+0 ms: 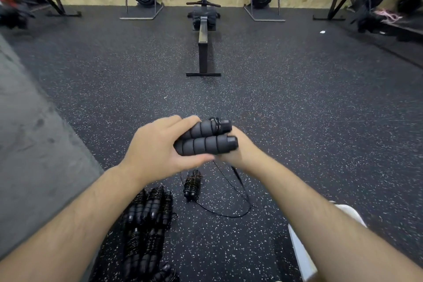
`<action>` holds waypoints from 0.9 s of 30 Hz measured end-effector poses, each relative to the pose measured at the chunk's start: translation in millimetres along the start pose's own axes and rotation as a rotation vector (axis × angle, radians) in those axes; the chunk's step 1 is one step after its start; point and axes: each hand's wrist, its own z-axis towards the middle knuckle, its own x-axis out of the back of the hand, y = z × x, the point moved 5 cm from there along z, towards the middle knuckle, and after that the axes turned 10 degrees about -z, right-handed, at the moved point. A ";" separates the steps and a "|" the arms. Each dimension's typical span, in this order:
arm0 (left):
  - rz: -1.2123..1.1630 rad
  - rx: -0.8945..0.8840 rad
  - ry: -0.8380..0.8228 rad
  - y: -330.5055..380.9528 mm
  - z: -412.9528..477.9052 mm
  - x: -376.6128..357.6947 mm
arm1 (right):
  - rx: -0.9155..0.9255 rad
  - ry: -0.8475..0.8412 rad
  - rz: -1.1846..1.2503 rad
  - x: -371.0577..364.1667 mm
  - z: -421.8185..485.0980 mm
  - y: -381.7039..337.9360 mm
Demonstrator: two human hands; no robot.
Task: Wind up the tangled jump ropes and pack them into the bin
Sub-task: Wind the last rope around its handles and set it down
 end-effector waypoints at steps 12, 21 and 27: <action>0.324 0.139 0.041 -60.7 4.3 11.8 | 0.043 -0.039 -0.318 -24.0 -15.3 -20.7; 0.382 0.102 -0.053 -62.6 5.0 3.5 | 0.203 0.029 -0.664 5.8 -34.9 -34.4; 0.303 0.000 -0.174 -50.5 -0.6 -14.9 | 0.314 0.118 -0.819 26.0 -32.4 -31.1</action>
